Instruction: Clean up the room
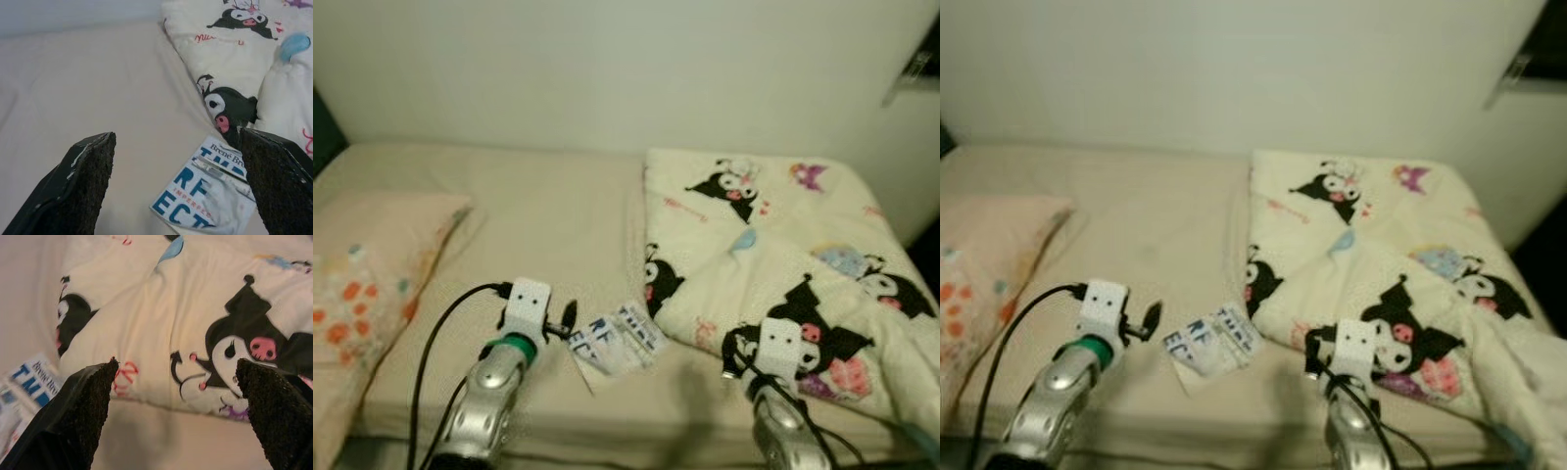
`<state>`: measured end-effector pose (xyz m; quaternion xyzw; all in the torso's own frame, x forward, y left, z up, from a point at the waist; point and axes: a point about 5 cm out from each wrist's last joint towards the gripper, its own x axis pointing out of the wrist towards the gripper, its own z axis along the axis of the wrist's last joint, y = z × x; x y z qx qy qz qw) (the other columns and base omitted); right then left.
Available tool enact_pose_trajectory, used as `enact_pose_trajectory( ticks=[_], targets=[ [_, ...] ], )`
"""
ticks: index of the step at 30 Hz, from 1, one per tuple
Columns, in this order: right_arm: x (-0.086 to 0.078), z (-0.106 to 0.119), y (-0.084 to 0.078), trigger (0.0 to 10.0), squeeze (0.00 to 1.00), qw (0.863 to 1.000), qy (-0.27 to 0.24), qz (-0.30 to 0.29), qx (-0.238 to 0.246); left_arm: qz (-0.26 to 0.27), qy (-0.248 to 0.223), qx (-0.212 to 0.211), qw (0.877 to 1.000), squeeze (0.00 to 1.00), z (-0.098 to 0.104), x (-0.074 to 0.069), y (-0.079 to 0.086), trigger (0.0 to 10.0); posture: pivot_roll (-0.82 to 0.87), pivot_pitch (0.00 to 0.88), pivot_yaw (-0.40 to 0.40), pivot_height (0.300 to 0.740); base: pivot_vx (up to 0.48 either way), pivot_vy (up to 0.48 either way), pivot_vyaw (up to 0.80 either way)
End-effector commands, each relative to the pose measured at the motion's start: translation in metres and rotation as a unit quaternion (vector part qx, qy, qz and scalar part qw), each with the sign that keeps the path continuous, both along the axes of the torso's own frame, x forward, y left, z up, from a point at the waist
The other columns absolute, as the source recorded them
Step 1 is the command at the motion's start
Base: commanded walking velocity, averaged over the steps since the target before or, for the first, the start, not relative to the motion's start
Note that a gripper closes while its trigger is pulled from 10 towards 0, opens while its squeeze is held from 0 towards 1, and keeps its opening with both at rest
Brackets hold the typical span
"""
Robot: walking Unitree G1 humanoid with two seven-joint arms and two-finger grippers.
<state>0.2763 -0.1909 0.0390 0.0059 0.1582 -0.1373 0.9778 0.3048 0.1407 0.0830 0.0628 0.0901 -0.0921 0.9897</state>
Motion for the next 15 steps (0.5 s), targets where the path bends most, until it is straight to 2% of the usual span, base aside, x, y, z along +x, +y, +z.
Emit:
enact_pose_trajectory(
  ticks=[1, 15],
  targets=[
    [-0.0035, -0.0063, 0.0021, 10.0, 0.00, 1.000, 0.013, 0.002, 0.009, 0.012, 0.006, 0.002, 1.000, 0.00, -0.0041, -0.0030, 0.0051, 10.0, 0.11, 0.000, 0.040, 0.740, 0.000, 0.000, 0.00],
    [0.0003, -0.0038, 0.0029, 10.0, 0.00, 1.000, 0.007, 0.010, 0.020, 0.025, 0.012, 0.016, 0.999, 0.00, -0.0067, -0.0014, 0.0080, 10.0, 0.11, 0.000, 0.042, 0.731, 0.000, 0.000, 0.00]
  ],
)
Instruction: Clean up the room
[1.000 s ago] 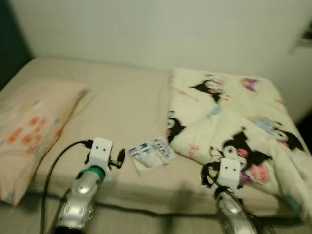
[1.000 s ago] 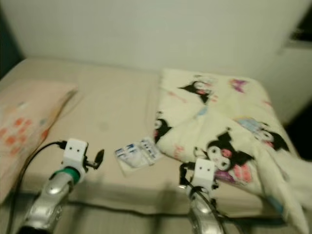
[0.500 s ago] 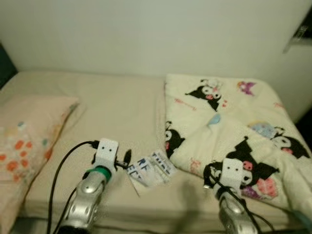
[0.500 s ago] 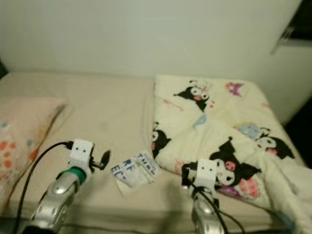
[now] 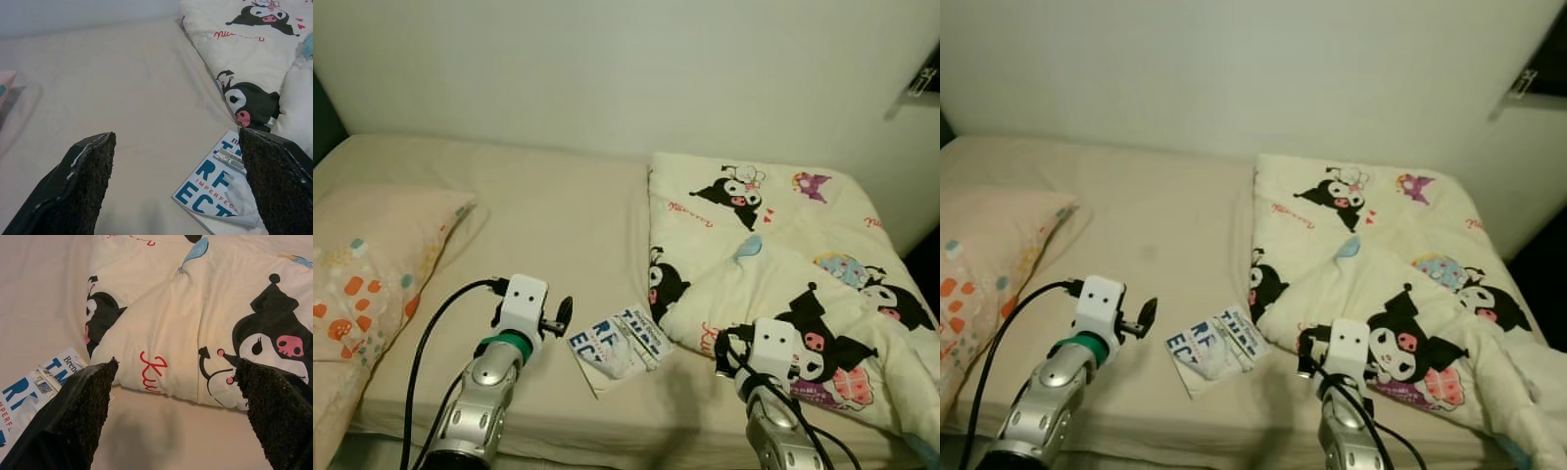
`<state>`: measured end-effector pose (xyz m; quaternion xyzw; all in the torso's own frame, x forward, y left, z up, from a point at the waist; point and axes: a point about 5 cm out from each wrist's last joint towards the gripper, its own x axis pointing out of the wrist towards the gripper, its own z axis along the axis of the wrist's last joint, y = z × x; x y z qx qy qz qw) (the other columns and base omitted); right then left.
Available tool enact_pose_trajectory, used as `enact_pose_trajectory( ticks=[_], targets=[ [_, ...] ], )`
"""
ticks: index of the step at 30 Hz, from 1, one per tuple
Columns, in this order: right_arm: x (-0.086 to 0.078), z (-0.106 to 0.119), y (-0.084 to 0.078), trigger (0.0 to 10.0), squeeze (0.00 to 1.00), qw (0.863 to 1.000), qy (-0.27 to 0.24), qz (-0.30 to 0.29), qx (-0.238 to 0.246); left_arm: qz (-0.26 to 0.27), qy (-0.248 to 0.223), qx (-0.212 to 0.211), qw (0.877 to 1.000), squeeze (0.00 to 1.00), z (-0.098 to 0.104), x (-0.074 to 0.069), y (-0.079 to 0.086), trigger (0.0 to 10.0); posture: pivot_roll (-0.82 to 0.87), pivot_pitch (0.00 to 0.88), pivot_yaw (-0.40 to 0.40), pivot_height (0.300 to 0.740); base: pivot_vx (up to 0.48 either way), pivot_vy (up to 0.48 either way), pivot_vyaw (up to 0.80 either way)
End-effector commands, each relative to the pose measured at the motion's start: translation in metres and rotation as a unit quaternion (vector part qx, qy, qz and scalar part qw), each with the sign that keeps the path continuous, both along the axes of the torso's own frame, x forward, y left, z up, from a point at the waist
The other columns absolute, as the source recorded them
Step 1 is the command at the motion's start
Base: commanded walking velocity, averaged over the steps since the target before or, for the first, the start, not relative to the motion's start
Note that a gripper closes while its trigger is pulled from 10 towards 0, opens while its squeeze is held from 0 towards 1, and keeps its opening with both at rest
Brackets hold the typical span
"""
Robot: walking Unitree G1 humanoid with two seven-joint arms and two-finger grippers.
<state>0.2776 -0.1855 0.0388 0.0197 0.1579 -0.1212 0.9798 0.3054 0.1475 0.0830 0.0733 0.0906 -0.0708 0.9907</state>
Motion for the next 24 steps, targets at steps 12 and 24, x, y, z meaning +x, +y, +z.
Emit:
enact_pose_trajectory(
  ticks=[12, 24],
  targets=[
    [-0.0026, -0.0041, -0.0026, 10.0, 0.00, 1.000, 0.008, -0.006, 0.011, 0.008, 0.018, 0.001, 1.000, 0.00, -0.0088, -0.0033, -0.0002, 10.0, 0.11, 0.000, 0.040, 0.691, 0.000, 0.000, 0.00],
    [-0.0039, -0.0044, -0.0009, 10.0, 0.00, 1.000, 0.009, -0.002, 0.012, 0.007, 0.017, 0.004, 1.000, 0.00, -0.0089, -0.0028, 0.0002, 10.0, 0.11, 0.000, 0.038, 0.646, 0.000, 0.000, 0.00]
  ],
)
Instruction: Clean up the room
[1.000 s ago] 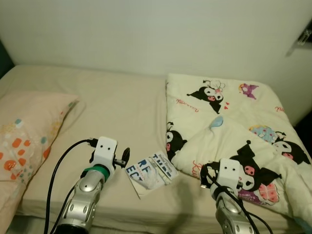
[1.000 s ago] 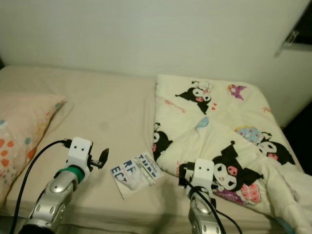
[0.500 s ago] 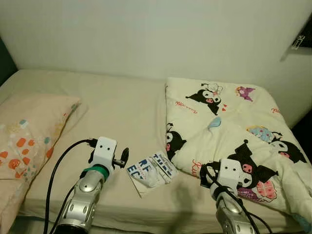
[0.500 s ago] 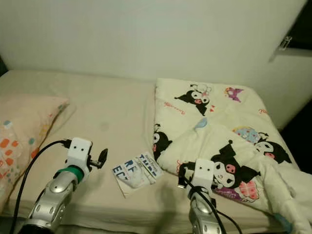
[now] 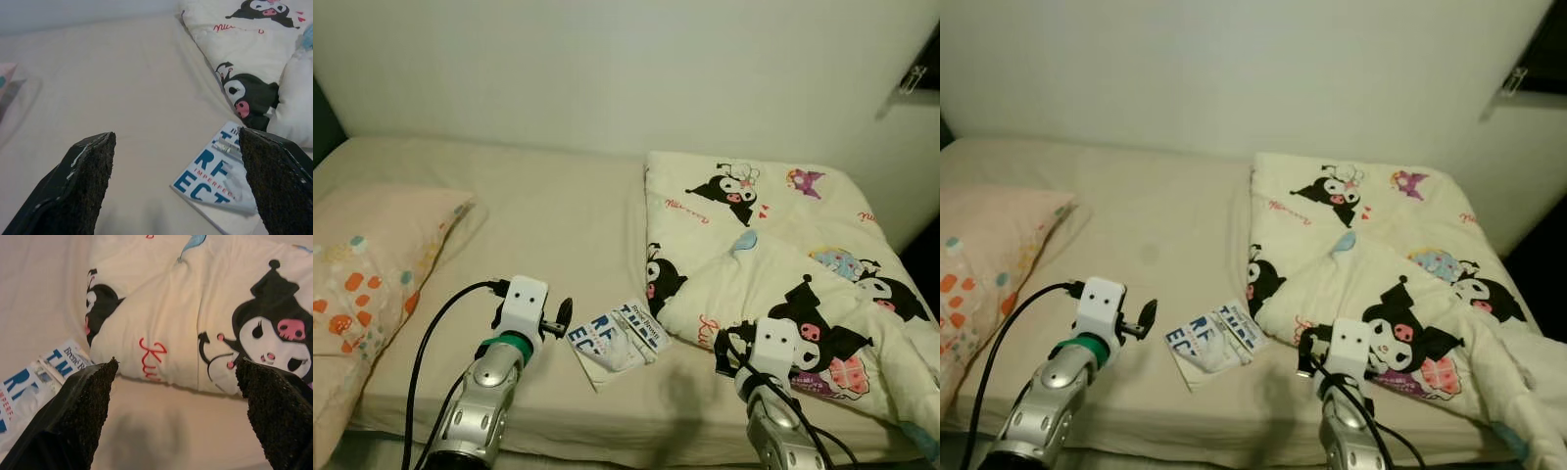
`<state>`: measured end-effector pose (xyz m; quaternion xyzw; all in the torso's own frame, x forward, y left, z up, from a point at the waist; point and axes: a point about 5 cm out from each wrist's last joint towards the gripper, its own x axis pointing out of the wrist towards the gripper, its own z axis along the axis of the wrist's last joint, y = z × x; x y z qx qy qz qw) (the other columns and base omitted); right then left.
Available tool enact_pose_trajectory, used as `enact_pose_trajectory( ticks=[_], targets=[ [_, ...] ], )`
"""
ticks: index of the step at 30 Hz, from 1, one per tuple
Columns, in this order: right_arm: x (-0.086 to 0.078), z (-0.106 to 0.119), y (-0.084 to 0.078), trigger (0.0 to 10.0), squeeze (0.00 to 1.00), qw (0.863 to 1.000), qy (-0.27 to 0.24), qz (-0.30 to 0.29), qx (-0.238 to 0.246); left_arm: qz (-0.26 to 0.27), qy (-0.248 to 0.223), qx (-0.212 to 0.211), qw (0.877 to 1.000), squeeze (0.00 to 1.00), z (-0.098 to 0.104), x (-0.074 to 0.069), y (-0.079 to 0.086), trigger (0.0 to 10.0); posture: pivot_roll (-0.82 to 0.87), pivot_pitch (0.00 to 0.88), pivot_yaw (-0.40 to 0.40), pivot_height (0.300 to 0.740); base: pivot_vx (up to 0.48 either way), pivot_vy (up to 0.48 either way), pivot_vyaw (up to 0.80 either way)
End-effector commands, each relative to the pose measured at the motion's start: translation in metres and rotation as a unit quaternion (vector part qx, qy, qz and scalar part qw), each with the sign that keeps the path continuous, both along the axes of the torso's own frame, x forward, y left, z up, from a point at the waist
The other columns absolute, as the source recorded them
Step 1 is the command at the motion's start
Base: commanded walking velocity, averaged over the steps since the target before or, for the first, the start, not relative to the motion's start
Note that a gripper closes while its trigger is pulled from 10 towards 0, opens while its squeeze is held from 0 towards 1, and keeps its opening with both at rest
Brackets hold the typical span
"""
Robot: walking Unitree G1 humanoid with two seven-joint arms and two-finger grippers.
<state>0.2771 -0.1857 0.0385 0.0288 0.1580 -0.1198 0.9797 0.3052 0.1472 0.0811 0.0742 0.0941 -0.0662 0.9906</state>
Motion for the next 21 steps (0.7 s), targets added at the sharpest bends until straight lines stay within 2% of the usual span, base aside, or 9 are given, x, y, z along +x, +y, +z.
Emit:
enact_pose_trajectory(
  ticks=[1, 15, 21],
  targets=[
    [-0.0033, -0.0042, -0.0007, 10.0, 0.00, 1.000, 0.010, -0.002, 0.003, 0.002, 0.014, 0.002, 1.000, 0.00, -0.0071, -0.0027, 0.0005, 10.0, 0.11, 0.000, 0.038, 0.646, 0.000, 0.000, 0.00],
    [-0.0025, -0.0037, -0.0006, 10.0, 0.00, 1.000, 0.005, 0.005, 0.001, -0.001, 0.013, 0.013, 1.000, 0.00, -0.0079, -0.0033, 0.0006, 10.0, 0.11, 0.000, 0.037, 0.587, 0.000, 0.000, 0.00],
    [-0.0022, -0.0036, 0.0011, 10.0, 0.00, 1.000, 0.006, 0.011, -0.002, -0.002, 0.013, 0.014, 1.000, 0.00, -0.0088, -0.0045, 0.0002, 10.0, 0.11, 0.000, 0.034, 0.587, 0.000, 0.000, 0.00]
  ],
)
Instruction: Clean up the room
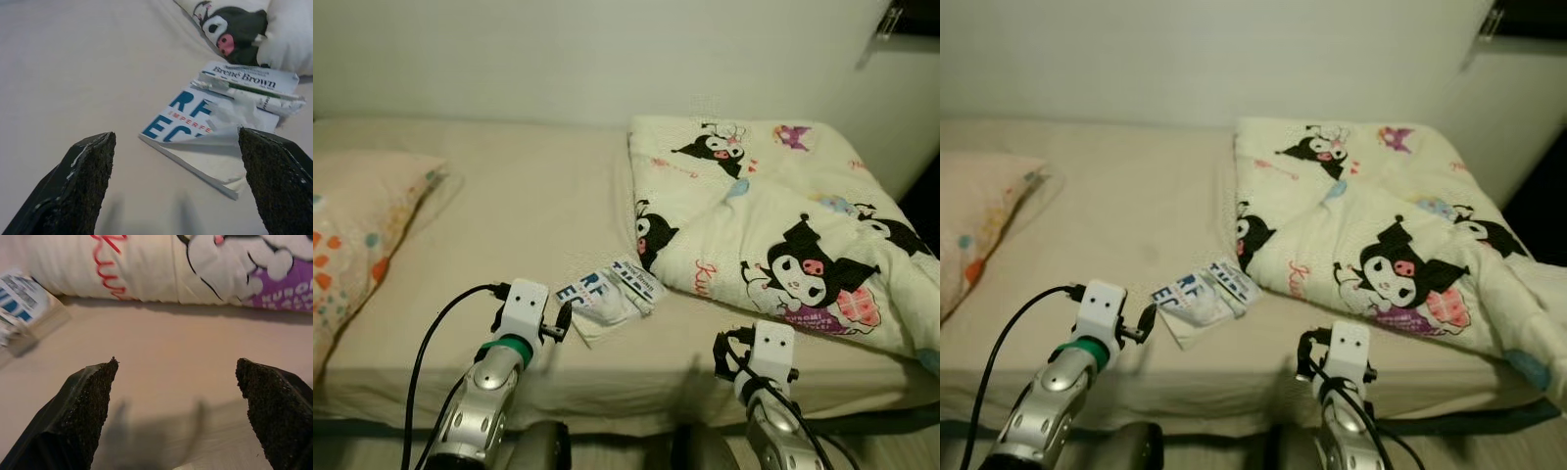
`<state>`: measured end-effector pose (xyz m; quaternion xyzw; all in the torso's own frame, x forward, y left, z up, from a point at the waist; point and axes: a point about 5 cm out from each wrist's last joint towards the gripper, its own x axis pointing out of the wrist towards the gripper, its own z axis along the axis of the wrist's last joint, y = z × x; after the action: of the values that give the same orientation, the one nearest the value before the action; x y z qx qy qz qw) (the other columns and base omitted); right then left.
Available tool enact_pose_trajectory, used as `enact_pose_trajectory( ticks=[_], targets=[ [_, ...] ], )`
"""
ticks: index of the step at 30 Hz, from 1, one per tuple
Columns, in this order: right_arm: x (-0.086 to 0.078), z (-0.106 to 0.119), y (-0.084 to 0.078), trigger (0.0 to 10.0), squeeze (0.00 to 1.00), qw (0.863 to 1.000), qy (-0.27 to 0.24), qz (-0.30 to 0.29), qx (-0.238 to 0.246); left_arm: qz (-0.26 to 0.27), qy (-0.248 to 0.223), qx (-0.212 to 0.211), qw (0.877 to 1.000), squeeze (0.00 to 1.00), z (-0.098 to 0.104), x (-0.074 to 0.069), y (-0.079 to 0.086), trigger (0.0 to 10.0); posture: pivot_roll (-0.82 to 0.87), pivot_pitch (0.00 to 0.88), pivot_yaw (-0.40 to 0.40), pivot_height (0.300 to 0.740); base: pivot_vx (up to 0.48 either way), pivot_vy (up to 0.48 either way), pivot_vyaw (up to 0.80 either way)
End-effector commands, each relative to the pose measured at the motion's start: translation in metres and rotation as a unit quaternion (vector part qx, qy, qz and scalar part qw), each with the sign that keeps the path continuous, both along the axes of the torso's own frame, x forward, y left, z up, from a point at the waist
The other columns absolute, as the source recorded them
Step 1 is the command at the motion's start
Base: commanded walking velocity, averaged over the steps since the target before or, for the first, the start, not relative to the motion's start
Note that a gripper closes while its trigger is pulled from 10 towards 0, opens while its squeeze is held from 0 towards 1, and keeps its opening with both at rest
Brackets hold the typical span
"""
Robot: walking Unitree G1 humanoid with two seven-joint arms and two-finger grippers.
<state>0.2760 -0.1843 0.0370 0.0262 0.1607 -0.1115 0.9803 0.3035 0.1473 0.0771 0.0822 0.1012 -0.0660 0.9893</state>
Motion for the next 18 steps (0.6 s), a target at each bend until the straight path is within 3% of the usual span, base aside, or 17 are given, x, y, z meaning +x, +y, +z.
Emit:
enact_pose_trajectory(
  ticks=[1, 14, 16, 18],
  targets=[
    [0.000, -0.002, 0.001, 10.0, 0.00, 1.000, 0.003, 0.004, -0.002, -0.001, 0.007, 0.006, 1.000, 0.00, -0.005, -0.003, 0.000, 10.0, 0.11, 0.000, 0.034, 0.587, 0.000, 0.000, 0.00],
    [0.012, 0.003, 0.002, 10.0, 0.00, 1.000, 0.002, 0.026, -0.013, -0.001, 0.021, 0.027, 0.999, 0.00, -0.014, -0.011, 0.004, 10.0, 0.11, 0.000, 0.035, 0.587, 0.000, 0.000, 0.00],
    [0.017, 0.005, 0.003, 10.0, 0.00, 0.999, 0.002, 0.036, -0.014, -0.002, 0.023, 0.030, 0.999, 0.00, -0.016, -0.012, 0.006, 10.0, 0.10, 0.003, 0.038, 0.587, 0.000, 0.000, 0.00],
    [0.030, 0.010, 0.013, 10.0, 0.00, 0.996, 0.001, 0.085, -0.014, 0.004, 0.025, 0.043, 0.999, 0.00, -0.018, -0.016, 0.013, 10.0, 0.11, 0.014, 0.038, 0.587, 0.000, 0.000, 0.00]
  ],
)
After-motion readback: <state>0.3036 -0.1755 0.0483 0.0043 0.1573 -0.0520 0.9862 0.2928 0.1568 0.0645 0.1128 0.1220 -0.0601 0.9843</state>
